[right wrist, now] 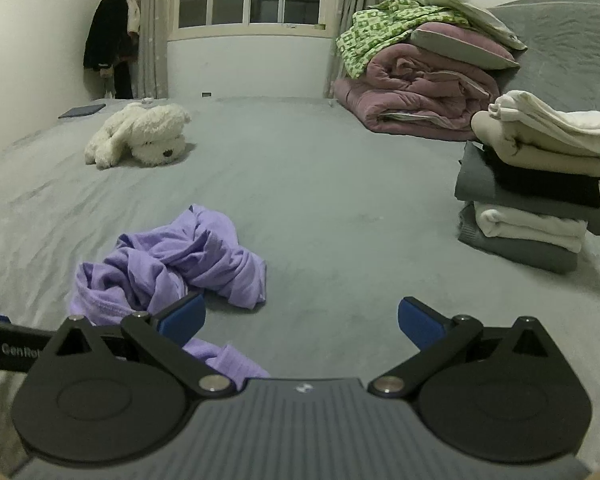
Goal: Fold clothes
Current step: 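Move the right gripper toward the lavender shirt and grasp its edge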
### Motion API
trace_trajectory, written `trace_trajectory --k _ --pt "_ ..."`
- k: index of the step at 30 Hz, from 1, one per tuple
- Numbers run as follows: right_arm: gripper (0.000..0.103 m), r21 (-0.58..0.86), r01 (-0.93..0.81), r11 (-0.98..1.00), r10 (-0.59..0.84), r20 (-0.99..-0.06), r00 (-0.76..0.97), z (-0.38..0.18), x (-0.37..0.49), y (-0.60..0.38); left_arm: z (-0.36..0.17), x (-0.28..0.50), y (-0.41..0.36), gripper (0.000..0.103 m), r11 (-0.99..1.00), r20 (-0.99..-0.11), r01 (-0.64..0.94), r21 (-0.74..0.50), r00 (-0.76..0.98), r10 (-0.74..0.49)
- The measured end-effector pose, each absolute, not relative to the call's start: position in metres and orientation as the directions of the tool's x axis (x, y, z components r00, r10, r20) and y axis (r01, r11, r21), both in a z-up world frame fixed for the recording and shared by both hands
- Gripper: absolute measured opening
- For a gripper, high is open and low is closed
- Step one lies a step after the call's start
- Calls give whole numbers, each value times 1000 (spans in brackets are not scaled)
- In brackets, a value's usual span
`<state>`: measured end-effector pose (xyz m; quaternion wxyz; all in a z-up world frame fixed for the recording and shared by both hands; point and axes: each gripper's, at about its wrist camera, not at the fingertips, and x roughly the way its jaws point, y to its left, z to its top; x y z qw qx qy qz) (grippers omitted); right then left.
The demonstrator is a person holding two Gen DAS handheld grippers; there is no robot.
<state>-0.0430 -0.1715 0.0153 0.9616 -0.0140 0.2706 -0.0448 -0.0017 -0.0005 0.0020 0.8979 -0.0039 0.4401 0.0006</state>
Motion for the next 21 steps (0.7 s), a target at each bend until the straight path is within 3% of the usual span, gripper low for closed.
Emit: trace_trajectory --k 21 --pt "103 -29 69 997 -73 -579 812 4 -39 -167 3 -11 1 103 999 -758 -22 23 651 32"
